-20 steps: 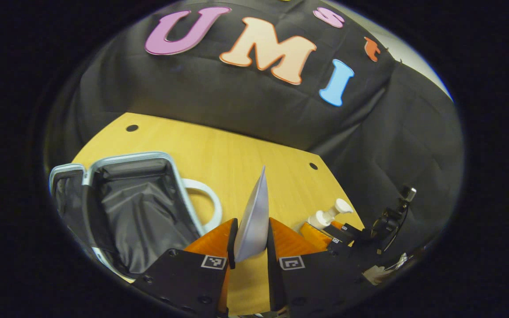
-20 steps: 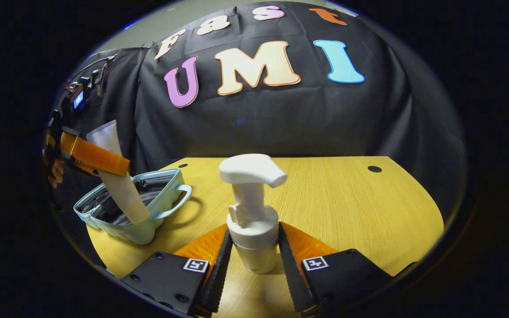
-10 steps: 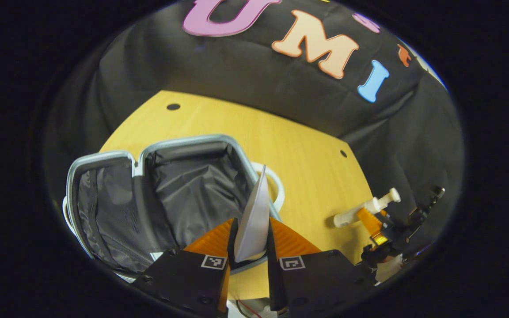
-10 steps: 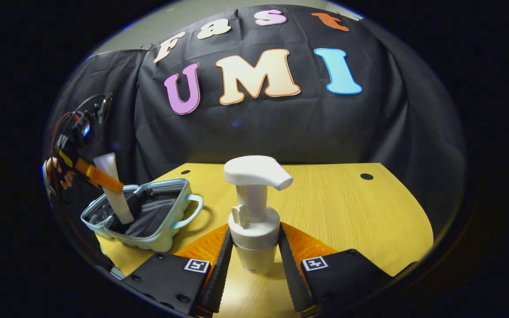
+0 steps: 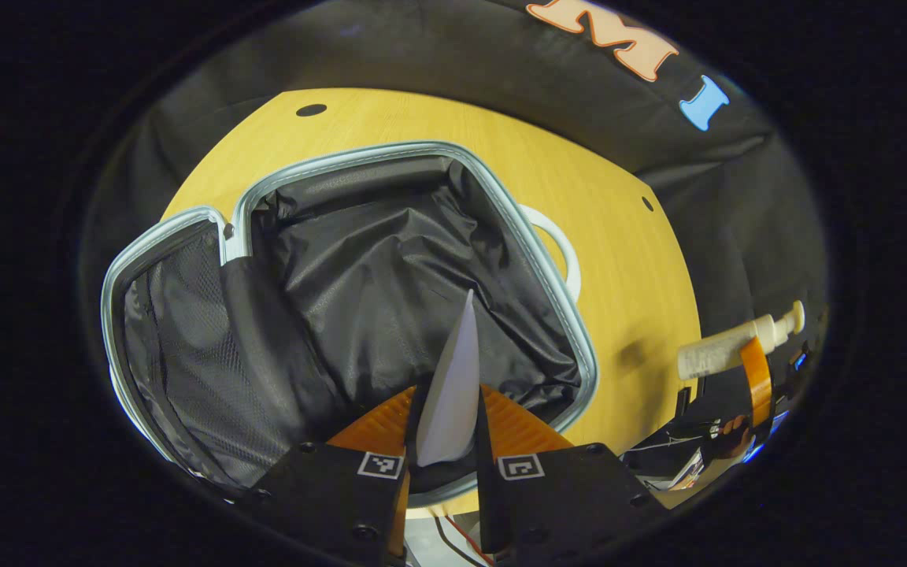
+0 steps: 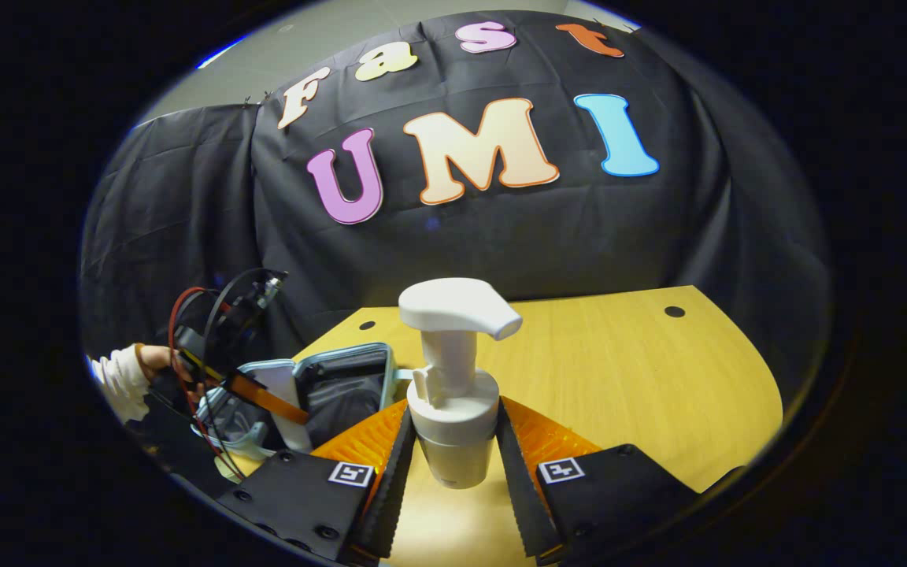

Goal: First open the suitcase, pack the skin care products into it, and then close the suitcase.

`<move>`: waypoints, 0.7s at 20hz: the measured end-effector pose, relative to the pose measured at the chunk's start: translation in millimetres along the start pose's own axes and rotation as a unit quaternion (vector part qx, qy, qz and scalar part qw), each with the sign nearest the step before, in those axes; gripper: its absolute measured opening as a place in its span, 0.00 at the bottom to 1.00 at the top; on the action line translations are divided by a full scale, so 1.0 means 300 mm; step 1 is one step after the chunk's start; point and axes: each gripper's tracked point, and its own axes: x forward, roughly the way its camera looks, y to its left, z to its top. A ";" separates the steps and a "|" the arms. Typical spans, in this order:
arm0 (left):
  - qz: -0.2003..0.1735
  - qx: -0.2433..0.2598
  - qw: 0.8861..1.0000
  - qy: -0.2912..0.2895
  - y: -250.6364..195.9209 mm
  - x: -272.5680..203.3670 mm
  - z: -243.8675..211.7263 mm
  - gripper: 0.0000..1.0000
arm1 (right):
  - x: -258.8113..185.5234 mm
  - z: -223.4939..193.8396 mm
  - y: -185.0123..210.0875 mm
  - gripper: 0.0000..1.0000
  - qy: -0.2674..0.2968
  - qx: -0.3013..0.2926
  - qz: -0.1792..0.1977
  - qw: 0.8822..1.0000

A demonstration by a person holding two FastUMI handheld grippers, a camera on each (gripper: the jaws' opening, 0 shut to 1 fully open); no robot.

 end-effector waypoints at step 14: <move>-0.031 -0.056 0.997 -0.031 0.083 -0.017 0.081 0.83 | 0.175 -0.113 0.468 0.61 0.078 0.000 0.114 0.990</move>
